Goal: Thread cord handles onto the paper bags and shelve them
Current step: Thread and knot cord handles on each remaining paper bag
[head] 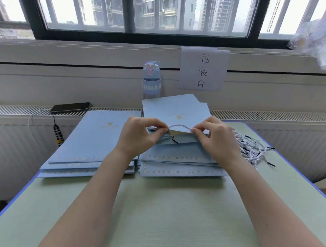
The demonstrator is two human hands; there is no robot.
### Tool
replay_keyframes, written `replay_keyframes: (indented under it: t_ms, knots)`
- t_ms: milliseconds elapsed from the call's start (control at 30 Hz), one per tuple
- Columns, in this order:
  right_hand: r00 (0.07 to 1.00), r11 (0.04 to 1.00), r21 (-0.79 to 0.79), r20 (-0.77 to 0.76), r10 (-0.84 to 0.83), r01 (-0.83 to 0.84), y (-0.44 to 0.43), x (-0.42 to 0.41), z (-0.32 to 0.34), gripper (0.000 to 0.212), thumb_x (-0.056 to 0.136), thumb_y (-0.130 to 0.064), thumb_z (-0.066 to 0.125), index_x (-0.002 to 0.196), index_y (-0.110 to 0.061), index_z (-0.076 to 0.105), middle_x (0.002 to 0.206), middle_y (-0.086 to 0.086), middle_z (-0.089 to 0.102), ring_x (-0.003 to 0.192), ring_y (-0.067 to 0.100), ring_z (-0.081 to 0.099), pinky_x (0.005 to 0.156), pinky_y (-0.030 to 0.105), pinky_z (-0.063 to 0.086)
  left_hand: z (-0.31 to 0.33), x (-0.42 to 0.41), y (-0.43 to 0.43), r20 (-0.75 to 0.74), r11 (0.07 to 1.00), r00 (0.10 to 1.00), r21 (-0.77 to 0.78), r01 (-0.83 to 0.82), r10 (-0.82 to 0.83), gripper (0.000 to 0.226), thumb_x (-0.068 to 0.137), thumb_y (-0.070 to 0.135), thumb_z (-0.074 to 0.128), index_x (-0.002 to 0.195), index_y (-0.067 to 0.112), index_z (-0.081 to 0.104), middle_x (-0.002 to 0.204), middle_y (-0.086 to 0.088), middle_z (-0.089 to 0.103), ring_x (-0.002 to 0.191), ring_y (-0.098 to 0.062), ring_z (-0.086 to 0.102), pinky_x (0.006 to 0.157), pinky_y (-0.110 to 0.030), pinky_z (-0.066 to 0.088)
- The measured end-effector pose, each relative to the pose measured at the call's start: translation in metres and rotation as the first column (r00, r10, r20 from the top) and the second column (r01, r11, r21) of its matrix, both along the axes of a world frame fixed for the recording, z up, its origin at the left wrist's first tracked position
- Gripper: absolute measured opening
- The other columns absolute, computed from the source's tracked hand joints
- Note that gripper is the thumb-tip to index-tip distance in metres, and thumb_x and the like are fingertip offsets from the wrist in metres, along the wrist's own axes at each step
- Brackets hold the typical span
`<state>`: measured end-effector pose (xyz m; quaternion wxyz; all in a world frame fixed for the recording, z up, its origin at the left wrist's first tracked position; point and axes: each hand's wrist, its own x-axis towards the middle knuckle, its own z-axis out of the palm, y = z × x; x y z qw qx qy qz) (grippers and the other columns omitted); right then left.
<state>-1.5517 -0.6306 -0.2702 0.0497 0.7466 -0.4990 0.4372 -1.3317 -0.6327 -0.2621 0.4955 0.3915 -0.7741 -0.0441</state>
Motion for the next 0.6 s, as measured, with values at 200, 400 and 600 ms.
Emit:
replay_keyframes:
  t_ms: [200, 400, 600]
  knots:
    - [0.962, 0.992, -0.023, 0.249, -0.113, 0.123, -0.002, -0.01, 0.008, 0.013, 0.095, -0.008, 0.051, 0.09, 0.0, 0.061, 0.073, 0.004, 0.058, 0.062, 0.02, 0.046, 0.058, 0.02, 0.025, 0.005, 0.001, 0.001, -0.032, 0.999, 0.999, -0.035, 0.0, -0.001, 0.012, 0.078, 0.02, 0.069, 0.084, 0.014, 0.077, 0.079, 0.01, 0.071, 0.078, -0.002, 0.067, 0.076, -0.01, 0.05]
    - [0.96, 0.995, -0.016, 0.265, -0.094, 0.101, -0.001, -0.006, 0.009, 0.013, 0.095, -0.008, 0.053, 0.094, -0.001, 0.064, 0.071, -0.002, 0.056, 0.06, 0.012, 0.045, 0.058, 0.018, 0.026, 0.007, 0.005, 0.002, -0.04, 0.999, 0.999, -0.041, -0.01, 0.009, 0.007, 0.078, 0.009, 0.074, 0.085, 0.011, 0.077, 0.079, 0.009, 0.071, 0.079, -0.005, 0.067, 0.078, -0.012, 0.051]
    - [0.973, 0.989, 0.011, 0.183, 0.143, -0.148, 0.006, -0.013, 0.019, 0.014, 0.089, -0.009, 0.062, 0.097, -0.01, 0.074, 0.081, -0.004, 0.064, 0.056, 0.012, 0.049, 0.059, 0.009, 0.037, 0.019, 0.031, 0.004, -0.133, 0.99, 0.985, -0.072, -0.118, 0.108, 0.005, 0.079, 0.01, 0.076, 0.083, 0.008, 0.075, 0.078, 0.006, 0.071, 0.074, -0.004, 0.065, 0.08, -0.014, 0.051]
